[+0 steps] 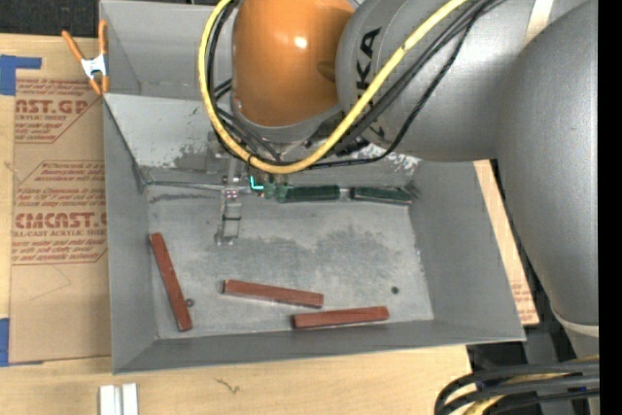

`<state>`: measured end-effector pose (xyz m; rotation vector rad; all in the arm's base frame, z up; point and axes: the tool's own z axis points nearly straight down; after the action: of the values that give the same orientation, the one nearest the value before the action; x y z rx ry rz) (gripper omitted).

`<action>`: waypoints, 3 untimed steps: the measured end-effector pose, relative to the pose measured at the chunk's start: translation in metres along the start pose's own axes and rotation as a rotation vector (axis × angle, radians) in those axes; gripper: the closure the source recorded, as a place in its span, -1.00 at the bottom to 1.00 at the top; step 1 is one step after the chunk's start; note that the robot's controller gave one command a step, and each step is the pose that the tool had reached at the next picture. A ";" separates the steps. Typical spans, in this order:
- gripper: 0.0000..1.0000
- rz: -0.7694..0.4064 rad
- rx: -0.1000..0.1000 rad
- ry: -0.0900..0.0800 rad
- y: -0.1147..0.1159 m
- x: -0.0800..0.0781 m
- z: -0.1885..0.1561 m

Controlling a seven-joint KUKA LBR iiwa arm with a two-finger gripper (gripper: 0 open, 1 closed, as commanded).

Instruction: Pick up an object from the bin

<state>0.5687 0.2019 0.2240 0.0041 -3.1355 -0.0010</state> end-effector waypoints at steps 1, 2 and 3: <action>-1.00 -0.066 0.002 0.002 -0.080 0.072 0.159; -1.00 0.010 -0.002 -0.007 -0.057 0.083 0.124; -1.00 0.061 0.000 -0.004 -0.068 0.088 0.125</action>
Offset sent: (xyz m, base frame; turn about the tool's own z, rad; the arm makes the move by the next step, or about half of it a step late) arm -0.0699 -0.0784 -0.1540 -0.0680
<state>0.4804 0.1339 0.0991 -0.0923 -3.1386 -0.0009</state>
